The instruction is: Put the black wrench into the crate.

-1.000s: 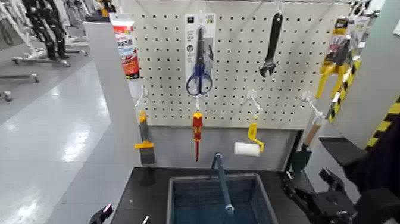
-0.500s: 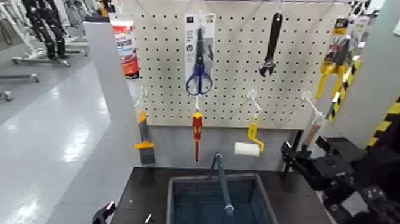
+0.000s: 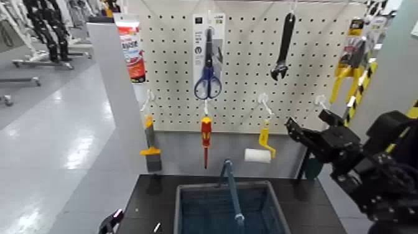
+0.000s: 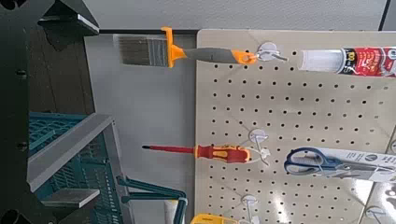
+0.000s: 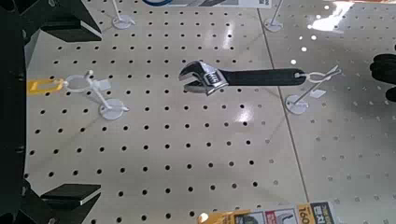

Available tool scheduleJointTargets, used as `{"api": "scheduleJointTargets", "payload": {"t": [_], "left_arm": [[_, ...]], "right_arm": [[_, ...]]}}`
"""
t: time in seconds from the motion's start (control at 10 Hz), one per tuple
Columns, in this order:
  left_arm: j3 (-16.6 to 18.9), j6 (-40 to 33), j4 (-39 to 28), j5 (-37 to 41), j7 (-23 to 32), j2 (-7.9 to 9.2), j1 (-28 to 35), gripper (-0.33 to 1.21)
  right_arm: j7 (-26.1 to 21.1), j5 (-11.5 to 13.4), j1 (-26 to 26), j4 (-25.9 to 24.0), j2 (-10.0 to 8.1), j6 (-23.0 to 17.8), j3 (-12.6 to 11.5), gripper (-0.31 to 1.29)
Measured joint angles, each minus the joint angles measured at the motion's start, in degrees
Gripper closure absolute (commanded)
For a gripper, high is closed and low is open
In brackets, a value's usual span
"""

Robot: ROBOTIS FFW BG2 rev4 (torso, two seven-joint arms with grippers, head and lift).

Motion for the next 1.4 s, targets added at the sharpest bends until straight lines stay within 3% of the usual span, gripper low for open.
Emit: {"api": "scheduleJointTargets", "payload": {"t": [0.5, 0.9, 1.1, 1.2, 1.4], "left_arm": [[-1.1, 0.1, 0.7, 0.9, 0.1, 1.01, -0.8, 0.09], [-1.4, 0.1, 0.9, 1.2, 0.1, 1.29, -1.1, 0.09], [-1.5, 0.1, 0.9, 1.2, 0.1, 1.37, -1.2, 0.09], [-1.6, 0.1, 1.0, 1.2, 0.1, 1.49, -1.3, 0.09], [-1.7, 0.1, 1.0, 1.2, 0.1, 1.68, -1.4, 0.09]], "right_arm": [[5.5, -3.3, -11.3, 3.5, -1.19, 4.5, 2.1, 0.16], [10.5, -4.0, -19.1, 5.2, -2.55, 8.5, 2.6, 0.17], [13.5, -6.0, -22.3, 8.6, -2.82, 9.1, 3.4, 0.20], [14.4, -6.8, -23.4, 9.8, -2.97, 9.1, 3.9, 0.24], [14.9, -7.2, -24.6, 10.6, -3.16, 9.8, 4.4, 0.68]]}}
